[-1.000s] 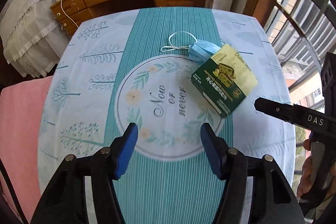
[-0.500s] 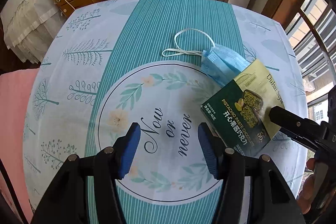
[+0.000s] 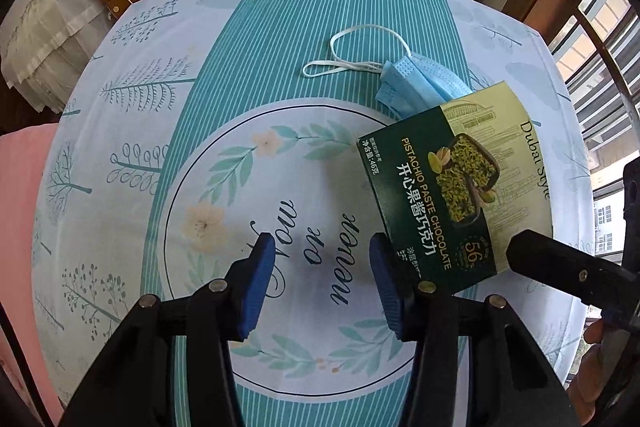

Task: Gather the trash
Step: 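Grasp the green chocolate box with the right tool while the left tool grasps the blue mask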

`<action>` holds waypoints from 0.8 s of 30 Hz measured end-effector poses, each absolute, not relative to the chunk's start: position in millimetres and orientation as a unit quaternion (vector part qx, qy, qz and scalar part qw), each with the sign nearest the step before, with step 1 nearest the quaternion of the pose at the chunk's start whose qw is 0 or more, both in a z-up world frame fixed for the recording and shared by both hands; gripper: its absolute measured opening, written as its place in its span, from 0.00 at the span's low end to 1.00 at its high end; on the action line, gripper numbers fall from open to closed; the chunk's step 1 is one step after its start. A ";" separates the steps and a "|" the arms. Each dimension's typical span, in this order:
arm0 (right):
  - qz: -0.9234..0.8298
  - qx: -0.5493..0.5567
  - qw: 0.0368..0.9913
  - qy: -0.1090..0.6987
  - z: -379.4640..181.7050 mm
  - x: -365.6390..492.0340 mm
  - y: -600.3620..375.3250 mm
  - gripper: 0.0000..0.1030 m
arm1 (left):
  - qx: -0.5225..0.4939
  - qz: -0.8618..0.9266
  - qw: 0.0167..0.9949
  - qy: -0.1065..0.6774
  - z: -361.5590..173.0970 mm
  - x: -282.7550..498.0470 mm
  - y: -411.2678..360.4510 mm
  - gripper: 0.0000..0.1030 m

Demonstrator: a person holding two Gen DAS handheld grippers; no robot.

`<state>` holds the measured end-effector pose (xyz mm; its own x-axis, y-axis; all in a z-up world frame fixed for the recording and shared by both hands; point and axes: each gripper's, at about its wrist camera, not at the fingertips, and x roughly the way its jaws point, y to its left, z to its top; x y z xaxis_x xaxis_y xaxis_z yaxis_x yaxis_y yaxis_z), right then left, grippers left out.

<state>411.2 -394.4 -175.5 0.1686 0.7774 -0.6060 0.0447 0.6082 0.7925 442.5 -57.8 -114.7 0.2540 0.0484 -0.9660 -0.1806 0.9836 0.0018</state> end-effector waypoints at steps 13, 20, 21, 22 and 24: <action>0.289 0.372 0.714 0.518 -131.1 414.2 -414.4 0.28 | -0.087 0.056 0.799 0.592 -84.2 464.3 -53.3 0.48; 0.244 0.357 0.762 0.483 -115.2 428.4 -442.3 0.28 | -0.137 0.038 0.788 0.599 -86.7 500.0 -59.3 0.54; 0.232 0.354 0.769 0.479 -114.1 431.3 -446.3 0.28 | -0.142 0.036 0.787 0.599 -88.0 504.1 -62.3 0.54; 0.221 0.350 0.776 0.476 -113.1 433.2 -448.3 0.28 | -0.145 0.036 0.787 0.599 -89.3 508.8 -63.9 0.54; 0.200 0.339 0.790 0.470 -110.5 437.3 -450.6 0.28 | -0.149 0.037 0.787 0.598 -90.5 515.9 -70.4 0.55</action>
